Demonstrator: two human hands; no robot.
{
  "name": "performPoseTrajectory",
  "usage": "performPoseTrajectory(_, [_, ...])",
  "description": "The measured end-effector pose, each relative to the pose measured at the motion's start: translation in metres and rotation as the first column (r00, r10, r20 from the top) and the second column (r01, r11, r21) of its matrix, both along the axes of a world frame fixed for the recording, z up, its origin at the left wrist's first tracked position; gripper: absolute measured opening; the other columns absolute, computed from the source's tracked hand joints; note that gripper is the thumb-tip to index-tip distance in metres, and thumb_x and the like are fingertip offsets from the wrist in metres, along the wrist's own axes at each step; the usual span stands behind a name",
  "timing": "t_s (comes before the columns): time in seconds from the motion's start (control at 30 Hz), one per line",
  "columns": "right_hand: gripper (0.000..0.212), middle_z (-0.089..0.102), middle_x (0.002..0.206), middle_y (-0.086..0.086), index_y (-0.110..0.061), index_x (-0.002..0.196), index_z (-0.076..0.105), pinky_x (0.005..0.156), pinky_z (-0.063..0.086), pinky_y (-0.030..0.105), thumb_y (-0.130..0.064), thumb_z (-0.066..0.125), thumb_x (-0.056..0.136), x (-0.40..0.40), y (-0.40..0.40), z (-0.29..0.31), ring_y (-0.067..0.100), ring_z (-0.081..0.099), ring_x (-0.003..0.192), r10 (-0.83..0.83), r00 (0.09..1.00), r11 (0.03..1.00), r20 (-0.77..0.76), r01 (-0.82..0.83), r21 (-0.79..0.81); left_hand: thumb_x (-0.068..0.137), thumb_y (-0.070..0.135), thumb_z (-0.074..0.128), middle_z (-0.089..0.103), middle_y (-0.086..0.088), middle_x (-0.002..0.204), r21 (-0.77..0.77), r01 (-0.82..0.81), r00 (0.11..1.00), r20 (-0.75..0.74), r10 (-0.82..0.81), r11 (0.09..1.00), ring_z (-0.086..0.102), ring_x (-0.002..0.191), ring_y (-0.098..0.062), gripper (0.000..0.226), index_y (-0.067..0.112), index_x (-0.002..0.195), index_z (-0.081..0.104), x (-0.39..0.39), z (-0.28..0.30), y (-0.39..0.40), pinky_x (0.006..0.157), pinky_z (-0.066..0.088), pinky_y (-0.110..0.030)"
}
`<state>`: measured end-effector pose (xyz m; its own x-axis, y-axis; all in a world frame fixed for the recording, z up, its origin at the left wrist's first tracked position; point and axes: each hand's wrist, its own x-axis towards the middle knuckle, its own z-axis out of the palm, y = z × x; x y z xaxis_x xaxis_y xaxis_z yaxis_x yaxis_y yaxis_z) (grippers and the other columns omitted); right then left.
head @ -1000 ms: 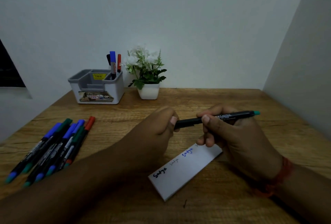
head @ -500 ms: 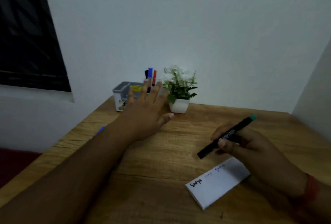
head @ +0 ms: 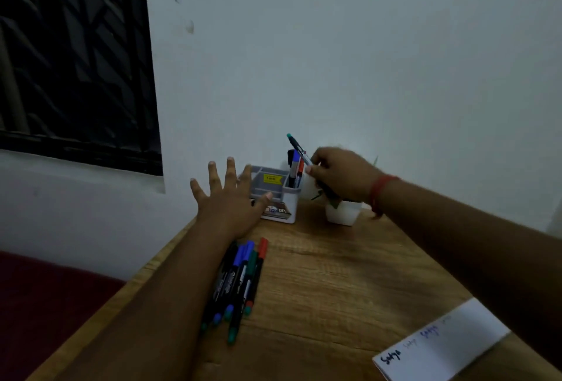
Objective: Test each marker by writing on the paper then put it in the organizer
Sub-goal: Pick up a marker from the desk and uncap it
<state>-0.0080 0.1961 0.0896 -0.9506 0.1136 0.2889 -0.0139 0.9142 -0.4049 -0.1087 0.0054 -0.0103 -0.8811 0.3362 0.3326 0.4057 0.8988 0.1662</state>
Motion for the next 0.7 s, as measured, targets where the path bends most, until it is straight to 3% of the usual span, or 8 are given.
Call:
performPoseTrajectory(0.07, [0.024, 0.069, 0.087, 0.003, -0.009, 0.110, 0.067, 0.060, 0.054, 0.026, -0.029, 0.056, 0.102, -0.021, -0.003, 0.022, 0.019, 0.069, 0.070, -0.009, 1.000, 0.995, -0.028, 0.012, 0.103, 0.086, 0.081, 0.011, -0.027, -0.002, 0.161, 0.006, -0.012, 1.000, 0.013, 0.012, 1.000, -0.030, 0.144, -0.033, 0.087, 0.034, 0.154, -0.014, -0.002, 0.000, 0.000, 0.110, -0.013, -0.068])
performPoseTrajectory(0.17, [0.027, 0.072, 0.100, 0.010, -0.006, 0.110, 0.071, 0.073, 0.054, 0.031, -0.028, 0.062, 0.098, -0.051, -0.010, 0.050, 0.025, 0.069, 0.087, -0.021, 0.996, 0.962, -0.084, 0.043, 0.270, 0.086, 0.081, 0.013, -0.025, -0.002, 0.161, 0.019, -0.014, 1.000, 0.017, 0.013, 1.000, -0.029, 0.144, -0.033, 0.086, 0.035, 0.154, -0.013, -0.002, -0.001, 0.002, 0.110, -0.013, -0.069])
performPoseTrajectory(0.33, [0.027, 0.071, 0.103, 0.016, -0.002, 0.101, 0.069, 0.081, 0.054, 0.037, -0.027, 0.070, 0.092, -0.100, -0.024, 0.062, 0.031, 0.065, 0.098, -0.016, 0.995, 0.868, -0.095, 0.061, 0.493, 0.083, 0.084, 0.013, -0.024, -0.004, 0.162, -0.014, -0.004, 1.000, -0.005, 0.004, 1.000, -0.028, 0.144, -0.035, 0.090, 0.033, 0.153, -0.014, -0.002, -0.003, 0.007, 0.109, -0.014, -0.070])
performPoseTrajectory(0.5, [0.028, 0.070, 0.105, 0.017, -0.001, 0.105, 0.069, 0.088, 0.057, 0.043, -0.026, 0.071, 0.092, -0.133, -0.042, 0.052, 0.033, 0.066, 0.100, -0.012, 0.999, 0.809, -0.047, 0.037, 0.587, 0.083, 0.083, 0.010, -0.026, -0.004, 0.161, -0.041, -0.016, 1.000, 0.017, 0.017, 0.999, -0.029, 0.144, -0.036, 0.090, 0.033, 0.153, -0.015, -0.005, -0.006, 0.007, 0.107, -0.015, -0.070])
performPoseTrajectory(0.7, [0.023, 0.070, 0.109, 0.019, -0.001, 0.106, 0.069, 0.085, 0.055, 0.036, -0.017, 0.072, 0.091, -0.156, -0.050, 0.027, 0.032, 0.066, 0.103, -0.013, 0.999, 0.798, 0.049, -0.019, 0.602, 0.085, 0.082, 0.013, -0.026, -0.004, 0.161, -0.029, -0.033, 0.999, 0.038, 0.034, 0.999, -0.031, 0.143, -0.036, 0.088, 0.033, 0.153, -0.014, -0.006, -0.007, 0.003, 0.107, -0.016, -0.069])
